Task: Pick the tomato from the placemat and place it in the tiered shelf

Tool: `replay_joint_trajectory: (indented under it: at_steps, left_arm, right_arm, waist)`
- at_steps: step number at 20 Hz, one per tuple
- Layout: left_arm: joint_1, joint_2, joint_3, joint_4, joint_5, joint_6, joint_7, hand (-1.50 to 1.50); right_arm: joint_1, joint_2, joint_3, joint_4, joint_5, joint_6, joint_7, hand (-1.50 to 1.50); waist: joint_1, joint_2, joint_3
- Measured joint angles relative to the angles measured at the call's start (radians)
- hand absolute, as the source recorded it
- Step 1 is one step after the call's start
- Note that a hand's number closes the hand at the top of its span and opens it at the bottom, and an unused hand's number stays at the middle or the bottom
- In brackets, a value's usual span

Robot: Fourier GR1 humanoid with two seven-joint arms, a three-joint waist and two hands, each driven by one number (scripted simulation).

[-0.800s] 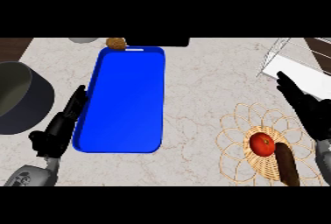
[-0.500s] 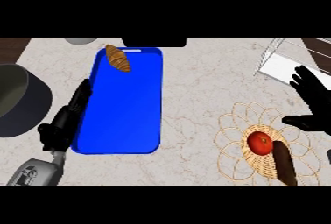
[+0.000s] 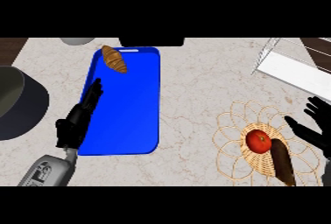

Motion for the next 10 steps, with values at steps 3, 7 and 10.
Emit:
replay_joint_trajectory:
  at_steps: [3, 7, 10]
  left_arm:
    - [0.005, -0.006, -0.005, -0.008, -0.011, -0.002, 0.01, 0.0]
    - [-0.017, -0.02, 0.006, 0.013, -0.018, -0.012, 0.02, 0.0]
    - [-0.019, -0.026, 0.006, 0.003, -0.027, -0.009, 0.035, 0.0]
  right_arm:
    - [0.017, 0.027, -0.076, 0.045, -0.065, 0.033, -0.121, -1.5]
    - [0.028, -0.014, -0.102, 0.085, -0.126, 0.205, -0.174, -1.5]
    - [0.042, -0.071, -0.057, 0.052, -0.103, 0.297, -0.133, -1.5]
  waist:
    - [0.005, -0.004, -0.001]
    - [0.007, -0.006, -0.003]
    - [0.009, -0.009, -0.004]
